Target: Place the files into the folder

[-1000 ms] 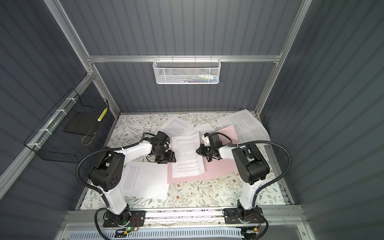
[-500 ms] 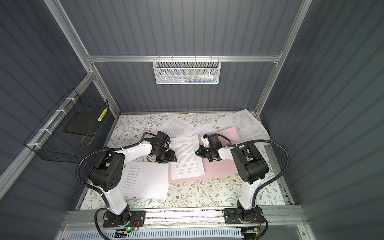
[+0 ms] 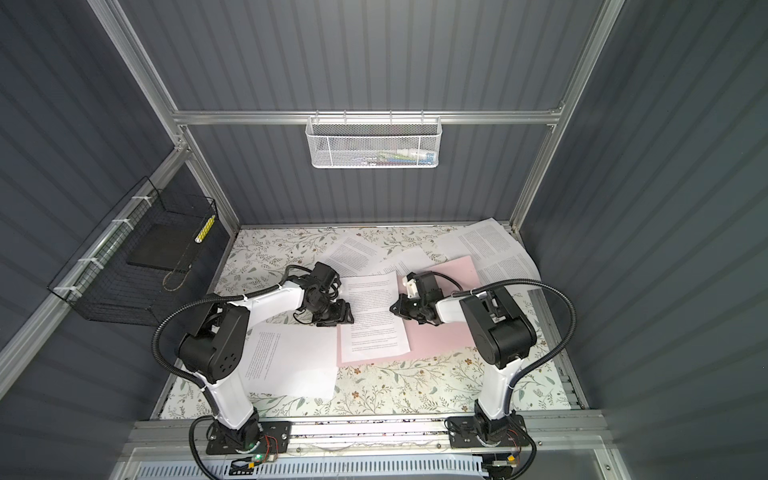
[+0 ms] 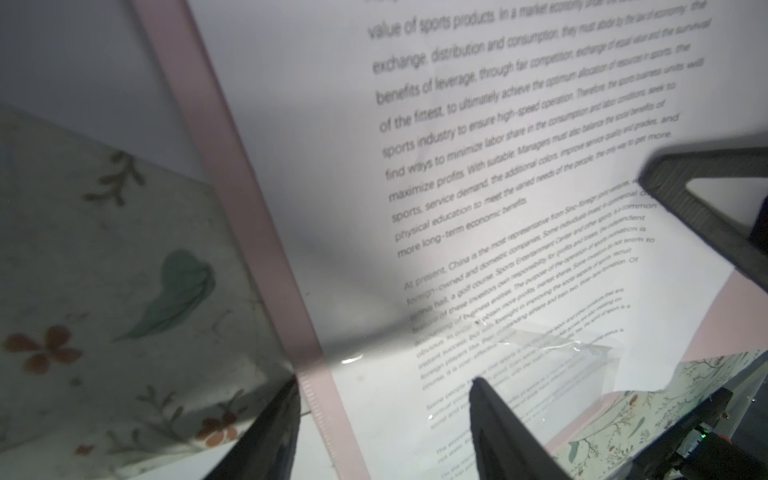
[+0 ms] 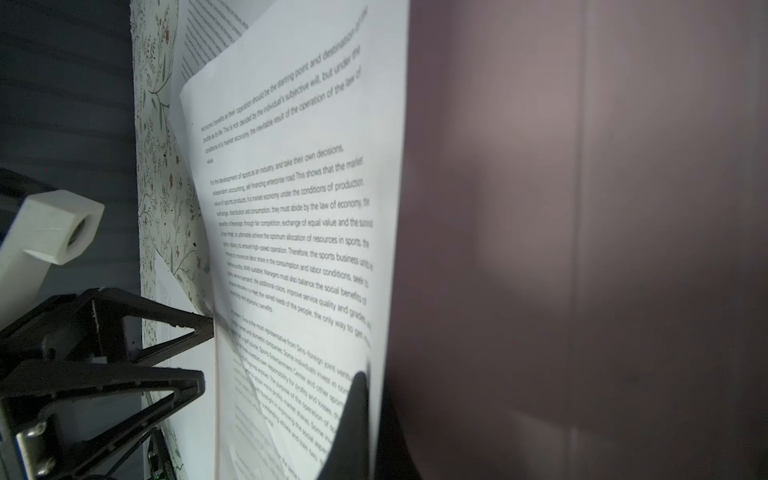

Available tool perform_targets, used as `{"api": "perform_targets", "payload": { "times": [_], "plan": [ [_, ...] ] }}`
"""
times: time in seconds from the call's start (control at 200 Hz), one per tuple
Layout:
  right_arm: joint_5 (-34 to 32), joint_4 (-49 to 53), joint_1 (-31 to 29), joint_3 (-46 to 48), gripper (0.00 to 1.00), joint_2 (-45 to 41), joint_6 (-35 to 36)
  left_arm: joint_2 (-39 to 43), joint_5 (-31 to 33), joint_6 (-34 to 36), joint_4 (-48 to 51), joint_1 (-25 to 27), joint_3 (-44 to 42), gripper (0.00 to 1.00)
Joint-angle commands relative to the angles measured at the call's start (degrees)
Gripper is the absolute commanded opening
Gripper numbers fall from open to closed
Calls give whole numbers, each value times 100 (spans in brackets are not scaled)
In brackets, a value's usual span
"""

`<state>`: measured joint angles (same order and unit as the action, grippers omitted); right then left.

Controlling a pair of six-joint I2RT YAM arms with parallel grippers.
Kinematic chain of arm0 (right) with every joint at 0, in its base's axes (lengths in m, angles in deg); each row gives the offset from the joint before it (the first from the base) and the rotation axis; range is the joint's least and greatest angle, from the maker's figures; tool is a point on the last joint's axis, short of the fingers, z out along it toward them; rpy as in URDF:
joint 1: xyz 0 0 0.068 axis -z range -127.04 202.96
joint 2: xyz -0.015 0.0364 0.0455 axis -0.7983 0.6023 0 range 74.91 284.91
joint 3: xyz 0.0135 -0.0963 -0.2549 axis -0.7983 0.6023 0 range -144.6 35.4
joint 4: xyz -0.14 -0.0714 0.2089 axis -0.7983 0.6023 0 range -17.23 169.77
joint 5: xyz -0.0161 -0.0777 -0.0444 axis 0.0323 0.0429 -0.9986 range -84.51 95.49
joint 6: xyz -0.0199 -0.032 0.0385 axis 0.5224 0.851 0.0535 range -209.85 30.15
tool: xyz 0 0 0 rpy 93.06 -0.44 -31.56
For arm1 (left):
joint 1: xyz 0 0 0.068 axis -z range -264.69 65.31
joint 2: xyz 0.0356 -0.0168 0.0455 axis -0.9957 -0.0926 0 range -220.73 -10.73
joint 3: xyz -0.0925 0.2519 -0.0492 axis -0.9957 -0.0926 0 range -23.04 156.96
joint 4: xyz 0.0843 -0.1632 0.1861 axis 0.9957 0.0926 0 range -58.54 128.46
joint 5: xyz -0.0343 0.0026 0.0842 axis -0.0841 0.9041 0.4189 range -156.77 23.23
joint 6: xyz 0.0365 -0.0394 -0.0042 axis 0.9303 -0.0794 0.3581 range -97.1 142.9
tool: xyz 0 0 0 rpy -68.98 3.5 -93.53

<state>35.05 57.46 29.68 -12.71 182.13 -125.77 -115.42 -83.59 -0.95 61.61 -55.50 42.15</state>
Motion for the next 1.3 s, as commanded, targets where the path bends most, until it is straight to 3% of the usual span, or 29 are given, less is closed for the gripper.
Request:
{"api": "perform_targets", "payload": {
  "times": [0.0,0.9,1.296],
  "plan": [
    [-106,-81,-51,125,0,5,-197,-238,-76,-83,37,-2,-208,65],
    [-596,-383,-171,621,0,-201,-722,-417,-159,-127,-80,-1,-206,66],
    [-821,8,-251,627,0,-434,-495,-520,-164,-120,-113,-1,-173,66]
  ]
}}
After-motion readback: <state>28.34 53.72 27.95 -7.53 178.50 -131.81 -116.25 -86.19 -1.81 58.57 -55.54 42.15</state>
